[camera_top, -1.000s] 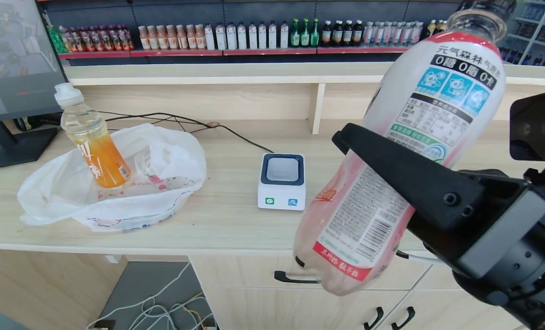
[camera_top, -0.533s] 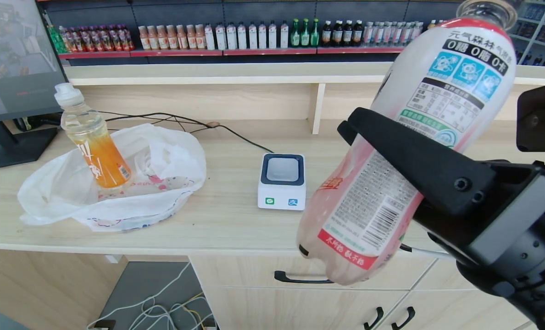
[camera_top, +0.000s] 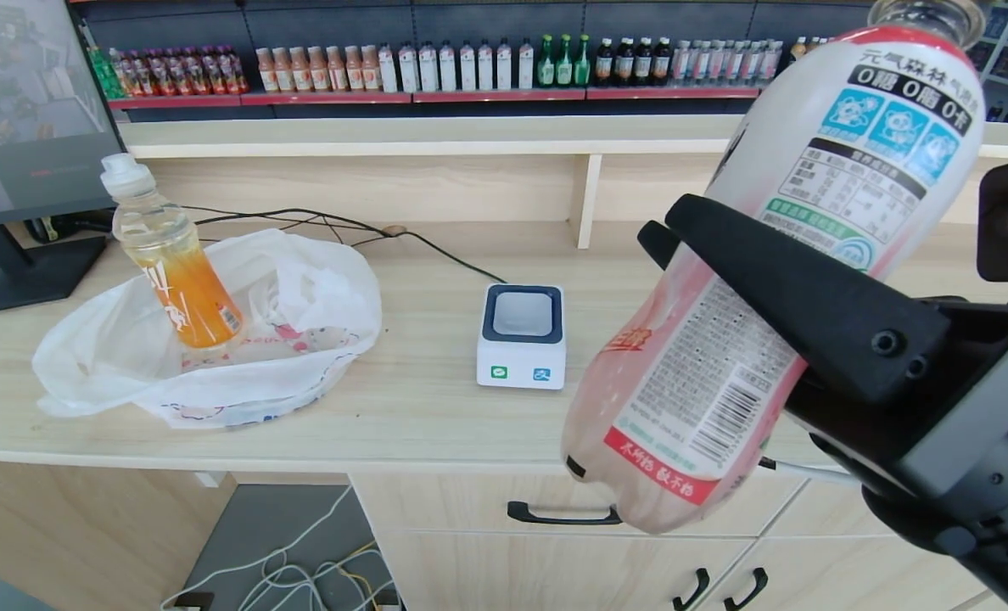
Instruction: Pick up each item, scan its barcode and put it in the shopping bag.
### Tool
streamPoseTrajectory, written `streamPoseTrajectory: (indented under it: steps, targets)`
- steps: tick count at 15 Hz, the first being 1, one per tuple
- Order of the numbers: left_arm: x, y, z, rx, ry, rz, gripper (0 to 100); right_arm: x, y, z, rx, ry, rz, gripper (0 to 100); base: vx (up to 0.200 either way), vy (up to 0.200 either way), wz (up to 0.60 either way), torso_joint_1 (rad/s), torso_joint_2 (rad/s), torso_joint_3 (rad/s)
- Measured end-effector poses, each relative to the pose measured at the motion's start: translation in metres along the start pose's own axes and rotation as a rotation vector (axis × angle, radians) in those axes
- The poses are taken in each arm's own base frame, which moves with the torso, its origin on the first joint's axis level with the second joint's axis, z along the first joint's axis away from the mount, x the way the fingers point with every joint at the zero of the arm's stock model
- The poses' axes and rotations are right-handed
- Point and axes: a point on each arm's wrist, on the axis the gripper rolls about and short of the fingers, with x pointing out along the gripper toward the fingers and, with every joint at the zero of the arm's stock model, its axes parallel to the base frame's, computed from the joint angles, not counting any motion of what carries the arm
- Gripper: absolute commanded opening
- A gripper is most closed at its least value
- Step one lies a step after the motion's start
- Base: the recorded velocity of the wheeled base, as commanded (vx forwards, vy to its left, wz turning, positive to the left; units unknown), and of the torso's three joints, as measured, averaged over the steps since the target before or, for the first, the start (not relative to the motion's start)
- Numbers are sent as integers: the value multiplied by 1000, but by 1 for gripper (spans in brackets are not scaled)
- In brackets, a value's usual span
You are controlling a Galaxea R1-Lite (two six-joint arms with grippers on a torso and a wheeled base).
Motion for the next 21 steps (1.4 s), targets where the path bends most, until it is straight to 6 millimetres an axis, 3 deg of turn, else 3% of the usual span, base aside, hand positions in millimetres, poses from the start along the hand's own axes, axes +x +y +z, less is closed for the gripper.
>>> streamPoseTrajectory:
  steps: [13,17,21]
  targets:
    - [0,0,0,0,0,0,100,2,-7,-10,-64,35,-16,0,0,0,0,0,0,0]
    - [0,0,0,-1,0,0,100,0,-17,-28,-268,147,44,0,0,0,0,0,0,0]
    - [0,0,0,0,0,0,100,11,-49,-40,-559,205,62,0,0,0,0,0,0,0]
